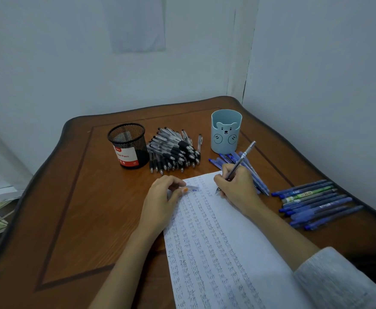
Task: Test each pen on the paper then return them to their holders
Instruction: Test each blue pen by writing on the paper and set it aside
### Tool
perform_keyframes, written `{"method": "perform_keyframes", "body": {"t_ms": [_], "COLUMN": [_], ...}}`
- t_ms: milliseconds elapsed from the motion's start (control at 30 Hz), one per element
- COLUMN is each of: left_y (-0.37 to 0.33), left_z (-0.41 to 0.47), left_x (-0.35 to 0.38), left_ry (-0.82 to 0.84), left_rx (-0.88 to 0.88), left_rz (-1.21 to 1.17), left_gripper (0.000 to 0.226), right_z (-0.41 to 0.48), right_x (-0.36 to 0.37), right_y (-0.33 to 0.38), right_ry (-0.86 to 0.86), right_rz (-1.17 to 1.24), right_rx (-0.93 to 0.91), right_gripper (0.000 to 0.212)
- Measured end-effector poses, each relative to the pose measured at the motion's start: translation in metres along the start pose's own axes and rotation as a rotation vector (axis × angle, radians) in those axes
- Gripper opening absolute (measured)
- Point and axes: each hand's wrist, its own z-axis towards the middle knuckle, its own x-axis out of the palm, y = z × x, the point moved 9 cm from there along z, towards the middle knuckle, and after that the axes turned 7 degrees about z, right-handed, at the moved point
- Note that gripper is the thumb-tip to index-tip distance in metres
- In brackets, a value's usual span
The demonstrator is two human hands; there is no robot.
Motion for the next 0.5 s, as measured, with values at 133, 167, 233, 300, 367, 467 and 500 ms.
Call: {"method": "perform_keyframes", "body": {"t_ms": [133,167,233,300,367,467,500], "left_y": [-0.001,-0.001,-0.002,-0.003,-0.003,-0.003,-0.003], "left_z": [0.0,0.0,0.0,-0.001,-0.001,-0.001,-0.001], "left_x": [0.0,-0.001,-0.001,-0.001,-0.001,-0.001,-0.001], "left_ry": [0.001,-0.001,-0.002,0.0,0.0,0.002,0.003], "left_rx": [0.0,0.004,0.003,0.005,0.006,-0.008,-0.012], "left_rz": [-0.002,0.001,0.002,0.007,0.01,0.011,0.014], "left_gripper": [0.006,0.006,0.005,0.005,0.005,0.005,0.005], "right_z": [0.001,0.0,-0.001,-0.002,-0.002,-0.002,-0.001], "right_x": [0.003,0.004,0.006,0.008,0.01,0.01,0.01], "right_y": [-0.002,-0.002,-0.001,0.0,0.001,-0.001,-0.001], "right_ry": [0.05,0.058,0.07,0.093,0.111,0.111,0.111], "right_rz": [-0.005,-0.008,-0.007,-0.001,-0.002,0.014,0.017], "right_rx": [-0.017,-0.026,-0.038,-0.041,-0.042,-0.025,-0.021], "right_gripper": [0.037,0.038,0.039,0.037,0.036,0.036,0.036]}}
